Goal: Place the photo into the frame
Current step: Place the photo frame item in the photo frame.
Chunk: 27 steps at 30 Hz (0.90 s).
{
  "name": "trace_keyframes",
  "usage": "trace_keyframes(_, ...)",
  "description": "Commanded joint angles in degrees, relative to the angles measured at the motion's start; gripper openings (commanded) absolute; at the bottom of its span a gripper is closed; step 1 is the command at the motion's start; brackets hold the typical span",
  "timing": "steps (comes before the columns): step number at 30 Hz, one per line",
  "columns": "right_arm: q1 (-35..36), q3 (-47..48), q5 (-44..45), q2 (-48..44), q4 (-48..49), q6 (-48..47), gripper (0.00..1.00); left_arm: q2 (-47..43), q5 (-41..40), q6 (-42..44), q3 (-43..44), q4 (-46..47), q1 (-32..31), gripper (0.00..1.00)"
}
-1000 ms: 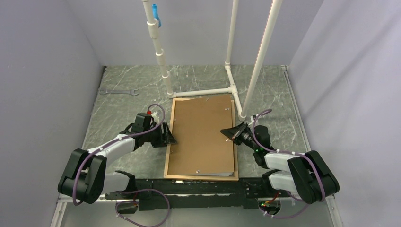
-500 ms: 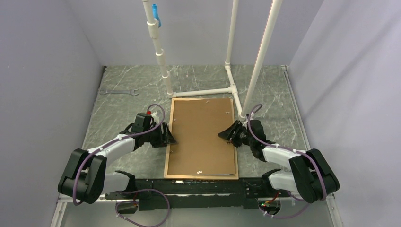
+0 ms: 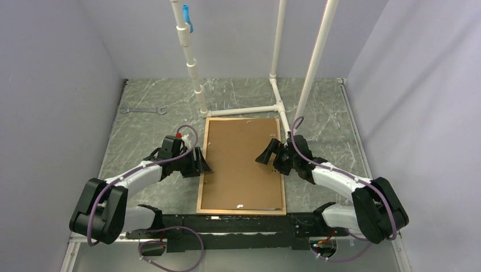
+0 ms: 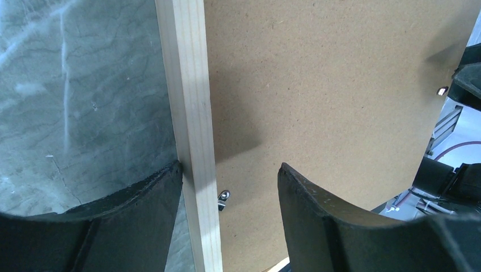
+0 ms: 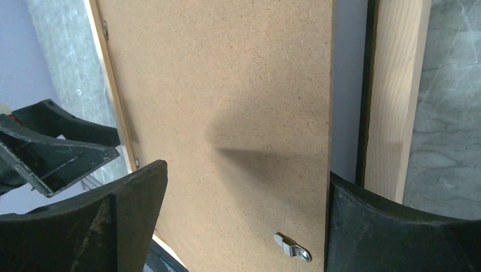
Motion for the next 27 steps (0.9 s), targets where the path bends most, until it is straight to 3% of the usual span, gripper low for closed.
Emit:
trace_keyframes(1,1.8,4.4,4.7,0.4,-6.9,-1.4,0.98,-0.5,-0.2,1.3,0.6,-1.0,-0.3,0.66)
trace_keyframes(17,5.7,13.7,17.0,-0.3,-23.9,-1.5,1.0,-0.9,-3.0,2.6,1.6,-4.8,-0.2,0.66)
trace_keyframes(27,6.1,16.4,24.0,-6.1,-31.2,-4.2,1.0,-1.8,-4.6,2.9,2.2,-6.6,-0.2,0.67)
